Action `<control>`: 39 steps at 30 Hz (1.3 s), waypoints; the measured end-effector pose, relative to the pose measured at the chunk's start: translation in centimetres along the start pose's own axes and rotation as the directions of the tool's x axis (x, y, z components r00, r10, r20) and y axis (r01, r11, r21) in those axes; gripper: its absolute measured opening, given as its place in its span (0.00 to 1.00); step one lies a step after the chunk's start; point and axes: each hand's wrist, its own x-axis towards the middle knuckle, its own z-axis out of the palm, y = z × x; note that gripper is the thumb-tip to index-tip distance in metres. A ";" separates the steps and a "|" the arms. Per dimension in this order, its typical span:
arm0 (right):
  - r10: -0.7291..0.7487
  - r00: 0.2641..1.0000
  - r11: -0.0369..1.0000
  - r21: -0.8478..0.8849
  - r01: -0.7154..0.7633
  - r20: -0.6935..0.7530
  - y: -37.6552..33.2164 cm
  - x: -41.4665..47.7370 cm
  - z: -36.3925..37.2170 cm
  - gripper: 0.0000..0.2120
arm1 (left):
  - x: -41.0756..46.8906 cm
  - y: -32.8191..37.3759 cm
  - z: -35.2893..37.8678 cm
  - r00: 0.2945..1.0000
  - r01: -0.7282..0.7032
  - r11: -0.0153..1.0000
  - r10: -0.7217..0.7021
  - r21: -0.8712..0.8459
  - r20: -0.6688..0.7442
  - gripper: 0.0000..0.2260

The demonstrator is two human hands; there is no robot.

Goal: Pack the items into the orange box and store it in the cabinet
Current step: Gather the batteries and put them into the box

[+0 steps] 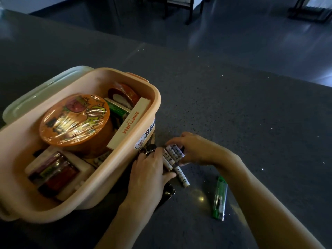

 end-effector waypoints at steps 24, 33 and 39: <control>0.084 0.995 0.994 0.074 -0.081 -0.046 1.3 -1.7 0.6 0.30 | 1.5 -0.8 1.9 0.988 -0.145 0.980 0.149 0.135 -0.026 0.30; 0.089 0.994 0.995 0.045 -0.086 -0.061 1.4 -2.7 0.3 0.28 | 2.6 -0.6 2.4 0.992 -0.121 0.992 0.121 0.021 -0.019 0.22; 0.096 0.993 0.995 0.044 -0.093 -0.069 1.4 -3.2 0.5 0.29 | 2.6 -0.7 2.6 0.991 -0.133 0.989 0.133 0.060 -0.008 0.24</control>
